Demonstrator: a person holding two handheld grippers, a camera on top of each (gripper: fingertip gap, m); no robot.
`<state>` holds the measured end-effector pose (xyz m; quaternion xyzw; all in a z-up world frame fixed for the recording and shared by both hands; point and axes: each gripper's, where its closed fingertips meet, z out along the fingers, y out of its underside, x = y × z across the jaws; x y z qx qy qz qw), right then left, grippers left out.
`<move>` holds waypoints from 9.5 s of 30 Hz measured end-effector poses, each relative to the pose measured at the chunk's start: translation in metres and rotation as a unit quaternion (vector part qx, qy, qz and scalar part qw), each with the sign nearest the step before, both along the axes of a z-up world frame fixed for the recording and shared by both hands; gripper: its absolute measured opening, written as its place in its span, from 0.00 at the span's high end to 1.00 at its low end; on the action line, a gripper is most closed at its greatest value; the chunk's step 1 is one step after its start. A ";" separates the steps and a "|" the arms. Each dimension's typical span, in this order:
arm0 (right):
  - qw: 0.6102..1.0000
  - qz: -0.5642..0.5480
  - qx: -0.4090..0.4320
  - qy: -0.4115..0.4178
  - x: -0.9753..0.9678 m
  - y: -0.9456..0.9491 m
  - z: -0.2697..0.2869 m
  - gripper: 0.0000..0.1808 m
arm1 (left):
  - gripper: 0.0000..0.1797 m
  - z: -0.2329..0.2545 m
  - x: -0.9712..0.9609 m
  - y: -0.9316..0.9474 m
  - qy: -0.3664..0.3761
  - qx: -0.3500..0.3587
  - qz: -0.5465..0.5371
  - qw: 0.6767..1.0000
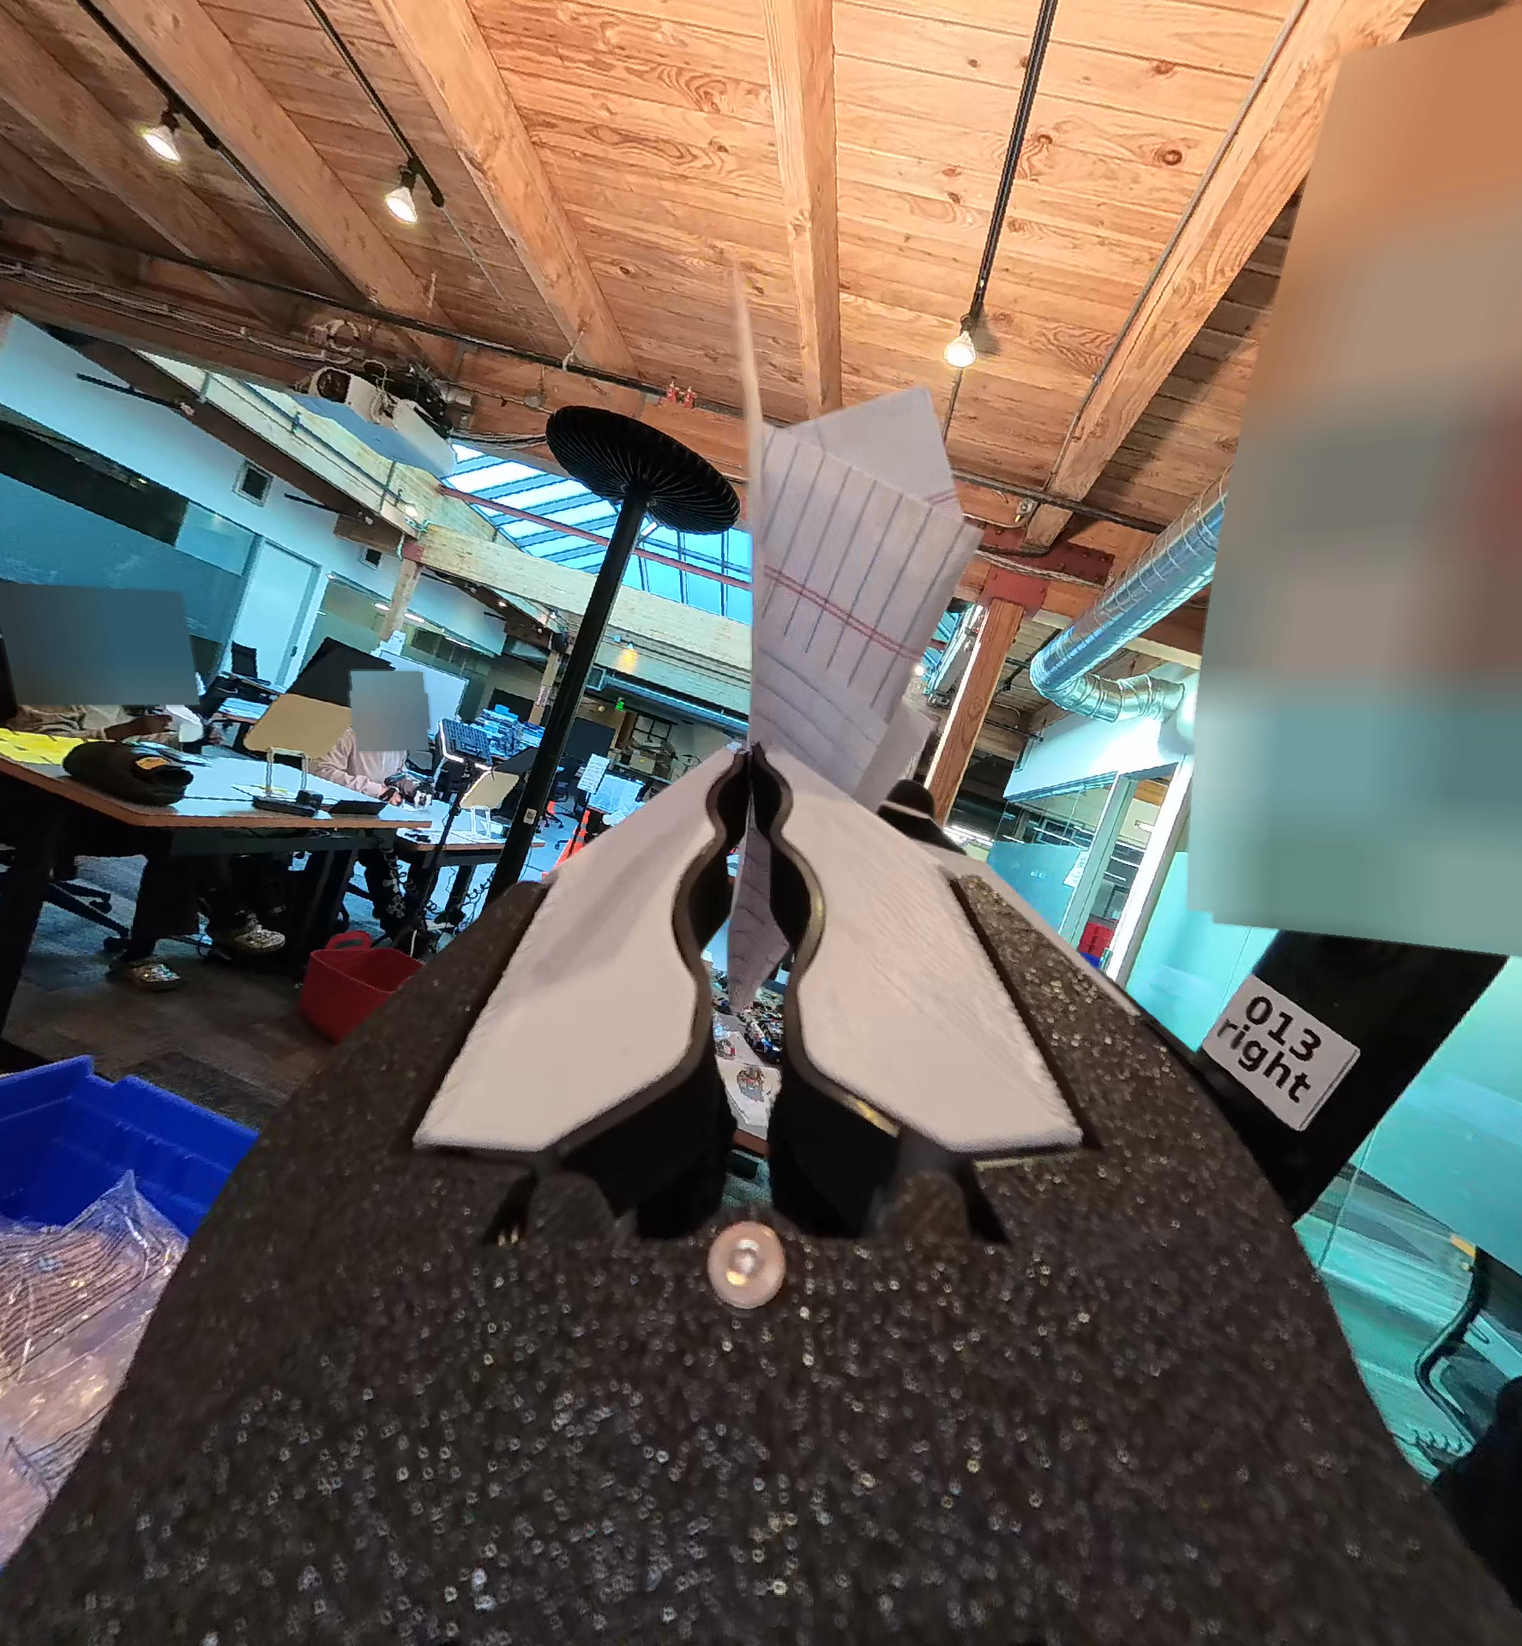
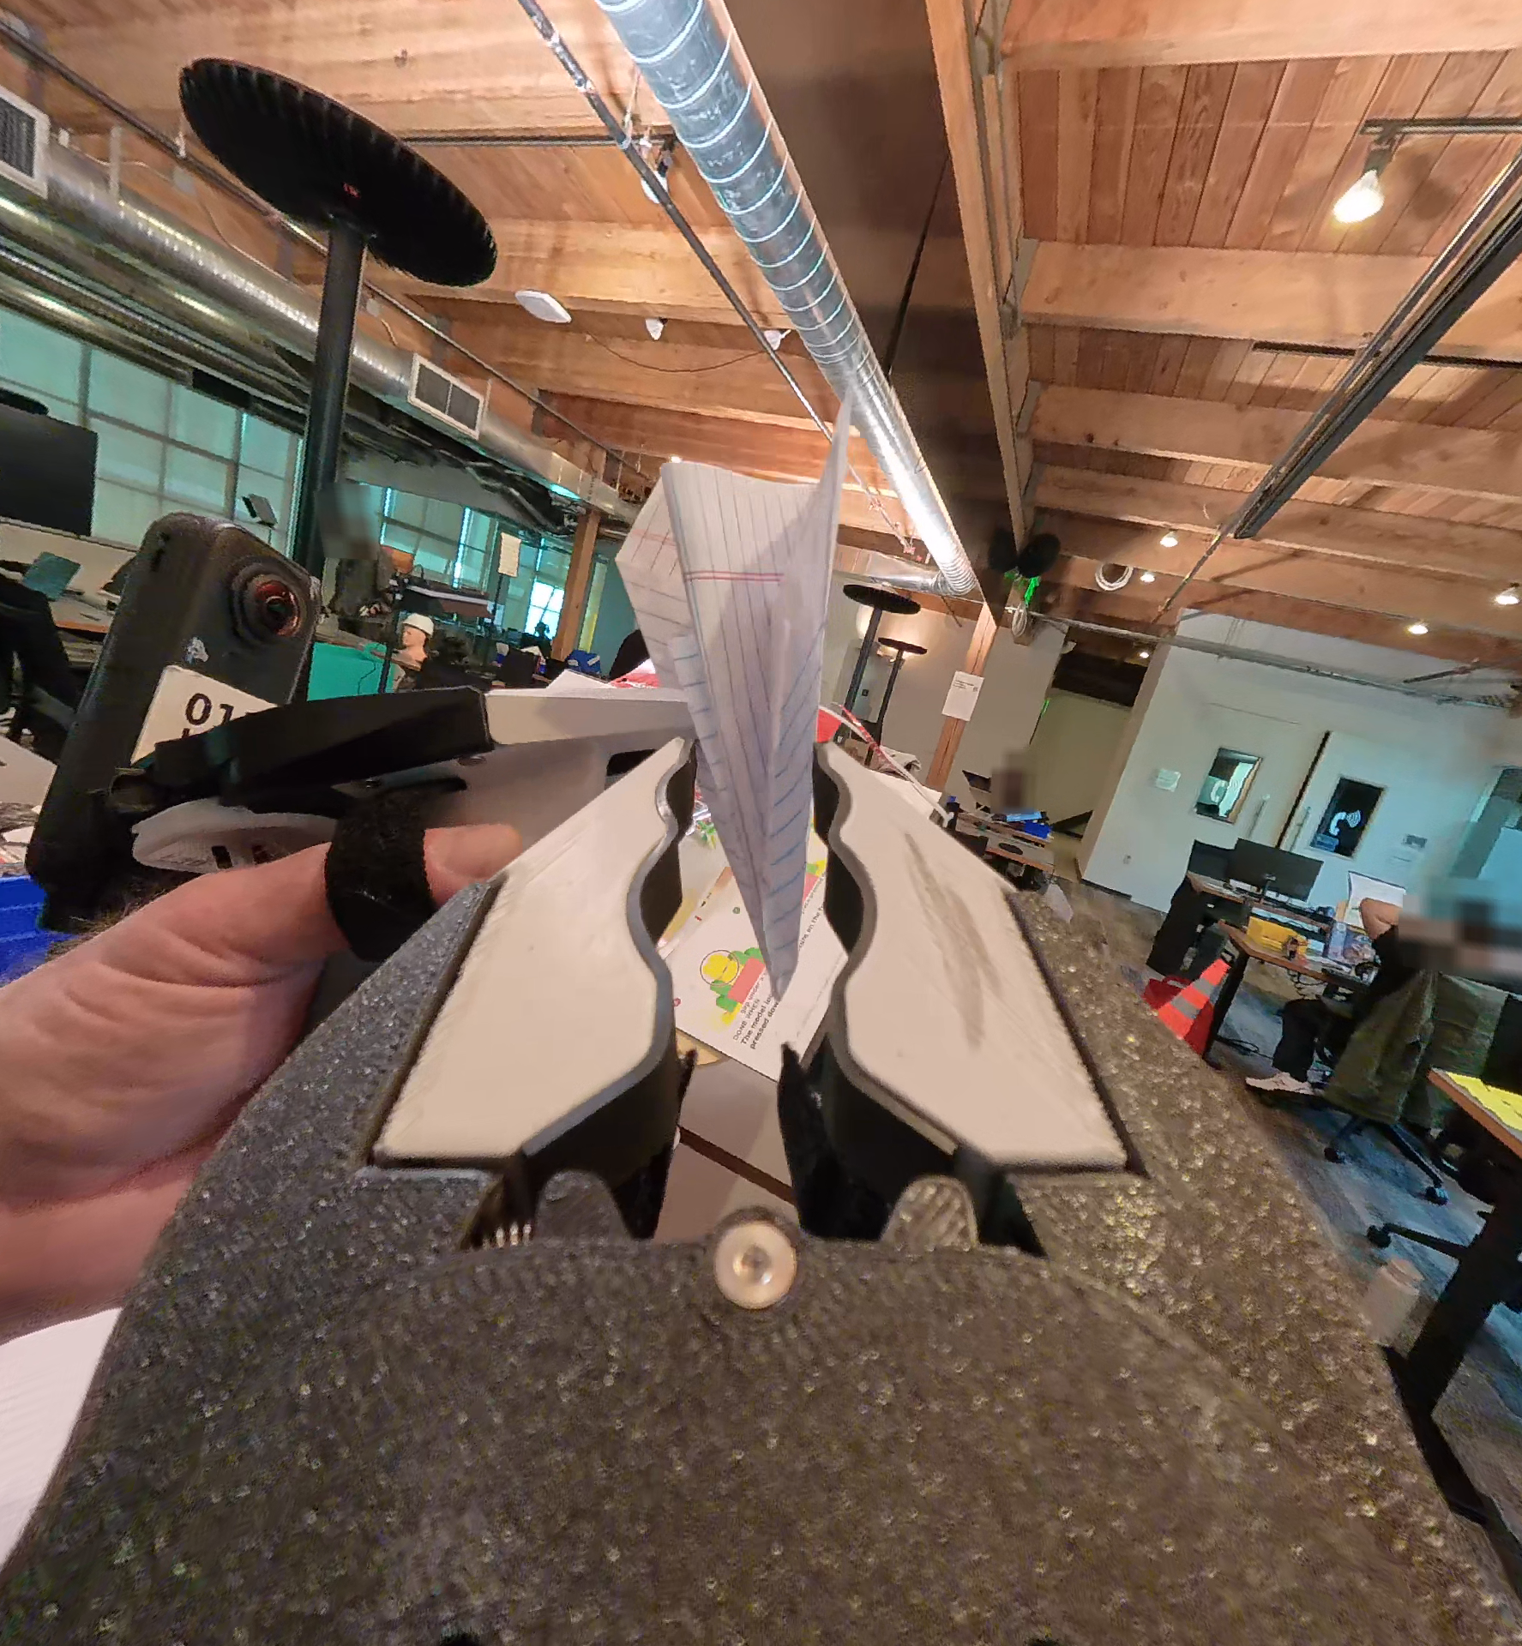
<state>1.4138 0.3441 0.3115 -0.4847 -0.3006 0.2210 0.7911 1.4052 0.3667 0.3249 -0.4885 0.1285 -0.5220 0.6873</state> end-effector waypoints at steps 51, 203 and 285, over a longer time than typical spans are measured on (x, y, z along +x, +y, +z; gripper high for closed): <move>0.992 0.093 -0.082 0.012 0.000 0.009 -0.008 0.94 | 1.00 -0.005 0.020 -0.010 0.155 0.077 0.054 0.983; 0.793 0.466 -0.187 0.345 0.041 0.001 -0.024 1.00 | 0.98 -0.032 0.031 -0.019 -0.043 0.013 -0.078 0.996; 0.331 -0.916 0.156 0.162 0.666 -1.111 -0.027 1.00 | 0.73 -0.146 0.854 -0.916 0.127 0.218 -0.937 0.242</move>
